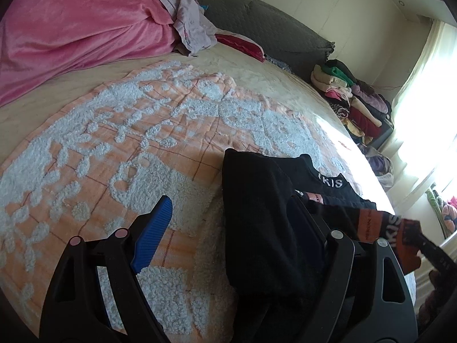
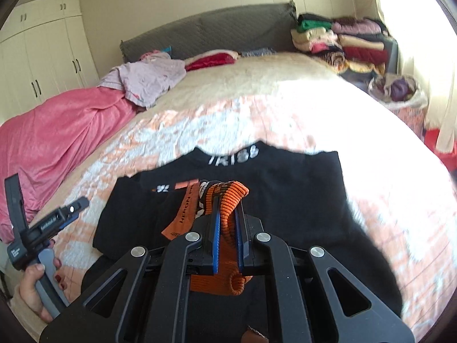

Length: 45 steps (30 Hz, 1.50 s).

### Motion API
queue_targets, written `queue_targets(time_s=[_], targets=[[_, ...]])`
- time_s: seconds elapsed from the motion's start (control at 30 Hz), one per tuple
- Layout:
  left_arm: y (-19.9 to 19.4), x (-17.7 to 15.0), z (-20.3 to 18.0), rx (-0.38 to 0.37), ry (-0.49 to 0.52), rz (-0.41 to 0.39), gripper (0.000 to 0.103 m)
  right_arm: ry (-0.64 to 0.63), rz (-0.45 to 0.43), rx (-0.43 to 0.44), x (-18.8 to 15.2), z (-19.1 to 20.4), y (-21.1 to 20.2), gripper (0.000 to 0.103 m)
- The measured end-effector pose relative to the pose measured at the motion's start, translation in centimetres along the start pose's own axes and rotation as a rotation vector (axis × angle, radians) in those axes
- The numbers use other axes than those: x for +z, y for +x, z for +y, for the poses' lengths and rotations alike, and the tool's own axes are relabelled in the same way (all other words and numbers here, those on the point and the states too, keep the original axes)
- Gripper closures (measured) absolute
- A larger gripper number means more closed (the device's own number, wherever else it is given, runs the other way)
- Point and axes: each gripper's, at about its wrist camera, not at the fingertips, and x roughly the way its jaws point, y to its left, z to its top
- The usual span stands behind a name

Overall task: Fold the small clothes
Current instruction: 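Grasp the folded orange cuff with the right tool and lift it, then lay the orange cuff flat on the chest and open the right tool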

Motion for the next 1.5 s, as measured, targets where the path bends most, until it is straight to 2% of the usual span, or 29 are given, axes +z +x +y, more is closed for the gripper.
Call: queue_targets(time_s=[0.2, 0.4, 0.7, 0.8, 1.03, 1.37, 1.43, 1.5], targets=[[0.0, -0.1, -0.6, -0.006, 0.031, -0.007, 0.028, -0.037, -0.055, -0.06, 3.1, -1.8, 0.0, 0.095], [0.1, 0.0, -1.1, 0.0, 0.053, -0.013, 0.028, -0.043, -0.064, -0.099, 4.5, -4.1, 0.8, 0.095], [1.4, 0.8, -4.8, 0.01, 0.12, 0.04, 0.028, -0.02, -0.043, -0.113, 3.9, -6.3, 1.9, 0.095], [2.7, 1.4, -6.8, 0.016, 0.155, 0.09, 0.028, -0.012, -0.029, -0.118, 3.6, -6.8, 2.4, 0.095], [6.0, 1.2, -11.0, -0.036, 0.219, 0.163, 0.028, -0.011, -0.014, -0.133, 3.5, -7.7, 2.9, 0.095], [8.8, -0.1, -11.7, -0.049, 0.292, 0.212, 0.028, -0.002, 0.018, -0.168, 3.3, -8.3, 4.4, 0.094], [8.9, -0.4, -11.8, -0.055, 0.302, 0.217, 0.028, 0.019, 0.038, -0.183, 3.0, -8.6, 5.0, 0.086], [9.1, -0.7, -11.9, -0.054, 0.316, 0.229, 0.028, 0.049, 0.053, -0.212, 2.5, -9.1, 5.3, 0.048]])
